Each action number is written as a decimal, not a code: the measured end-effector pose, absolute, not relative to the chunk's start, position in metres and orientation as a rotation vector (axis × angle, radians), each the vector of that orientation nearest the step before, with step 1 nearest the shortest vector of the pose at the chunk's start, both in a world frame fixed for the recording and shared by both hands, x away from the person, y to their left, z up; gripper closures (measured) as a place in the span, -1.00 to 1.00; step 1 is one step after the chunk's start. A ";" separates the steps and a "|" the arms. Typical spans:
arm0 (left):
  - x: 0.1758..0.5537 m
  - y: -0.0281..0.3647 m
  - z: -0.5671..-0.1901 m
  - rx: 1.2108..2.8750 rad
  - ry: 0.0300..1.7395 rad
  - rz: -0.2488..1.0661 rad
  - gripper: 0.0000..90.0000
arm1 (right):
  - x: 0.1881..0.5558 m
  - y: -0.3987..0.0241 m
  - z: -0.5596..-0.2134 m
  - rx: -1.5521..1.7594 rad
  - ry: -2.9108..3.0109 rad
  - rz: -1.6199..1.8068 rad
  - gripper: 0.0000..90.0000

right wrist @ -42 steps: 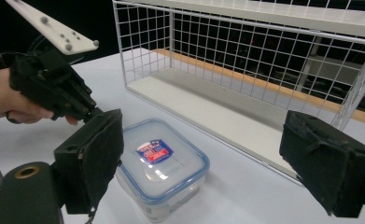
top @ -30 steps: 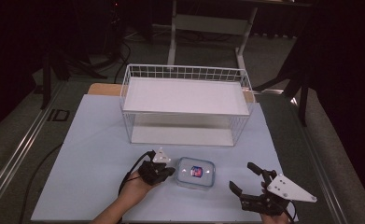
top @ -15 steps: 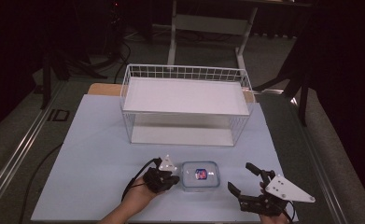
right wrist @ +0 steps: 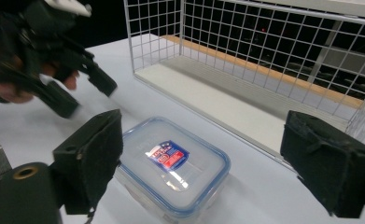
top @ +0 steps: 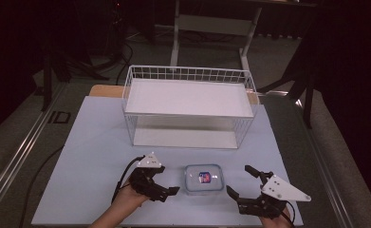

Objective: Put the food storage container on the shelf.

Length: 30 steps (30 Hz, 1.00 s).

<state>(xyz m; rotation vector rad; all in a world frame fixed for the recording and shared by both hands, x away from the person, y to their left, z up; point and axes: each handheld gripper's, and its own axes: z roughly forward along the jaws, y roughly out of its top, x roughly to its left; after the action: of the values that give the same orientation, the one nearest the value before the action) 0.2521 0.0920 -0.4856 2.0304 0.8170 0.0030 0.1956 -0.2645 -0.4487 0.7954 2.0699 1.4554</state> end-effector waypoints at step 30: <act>0.287 0.052 -0.513 1.904 1.214 -0.258 -0.88 | 0.283 -0.249 -0.474 1.444 2.457 1.301 -0.69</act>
<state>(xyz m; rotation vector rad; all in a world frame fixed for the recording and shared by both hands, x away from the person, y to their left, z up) 0.2867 0.0519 -0.5130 1.9038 1.2138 -0.2584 0.2829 -0.2491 -0.4738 1.4437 2.4570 1.3010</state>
